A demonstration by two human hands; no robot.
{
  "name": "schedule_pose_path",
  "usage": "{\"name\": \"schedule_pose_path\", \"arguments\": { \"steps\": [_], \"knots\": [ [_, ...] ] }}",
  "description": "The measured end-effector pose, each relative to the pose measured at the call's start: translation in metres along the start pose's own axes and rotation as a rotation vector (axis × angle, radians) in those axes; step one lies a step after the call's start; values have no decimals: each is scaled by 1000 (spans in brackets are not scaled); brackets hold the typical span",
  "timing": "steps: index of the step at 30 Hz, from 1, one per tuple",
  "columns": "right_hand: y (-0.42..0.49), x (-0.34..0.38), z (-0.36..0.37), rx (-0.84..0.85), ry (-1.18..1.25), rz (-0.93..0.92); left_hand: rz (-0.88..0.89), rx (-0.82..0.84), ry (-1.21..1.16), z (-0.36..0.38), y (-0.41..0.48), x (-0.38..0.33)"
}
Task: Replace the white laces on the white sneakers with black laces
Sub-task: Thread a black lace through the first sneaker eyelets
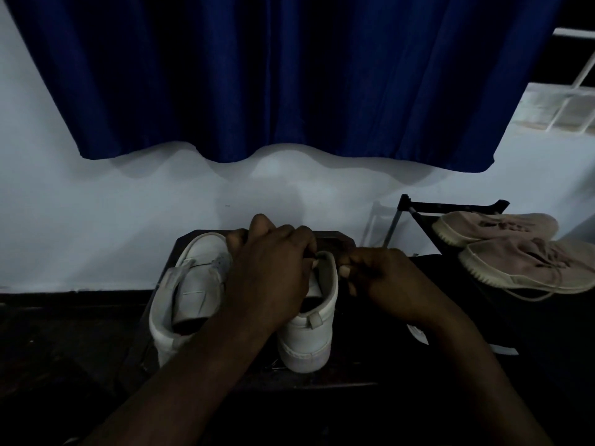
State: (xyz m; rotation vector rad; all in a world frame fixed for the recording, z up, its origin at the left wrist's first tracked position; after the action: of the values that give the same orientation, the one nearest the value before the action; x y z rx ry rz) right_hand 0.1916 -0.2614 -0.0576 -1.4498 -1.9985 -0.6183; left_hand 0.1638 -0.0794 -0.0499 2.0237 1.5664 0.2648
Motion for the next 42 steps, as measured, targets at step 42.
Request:
{"name": "schedule_pose_path", "arguments": {
  "steps": [42],
  "knots": [
    [13,-16,0,-364,965,119,-159,61,-140,-3,-4,8]
  ]
}}
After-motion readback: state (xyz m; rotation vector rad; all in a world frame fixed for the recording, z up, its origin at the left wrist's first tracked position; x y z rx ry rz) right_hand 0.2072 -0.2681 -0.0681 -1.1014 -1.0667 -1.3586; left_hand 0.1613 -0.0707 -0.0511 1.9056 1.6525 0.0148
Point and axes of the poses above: each hand's wrist, its own y-axis towards the middle knuckle, its own z-axis out of the palm, x = y × z, the point moved 4 cm from there along y, towards the middle knuckle, and after that the axes turned 5 degrees about z, right-handed, at the moved point
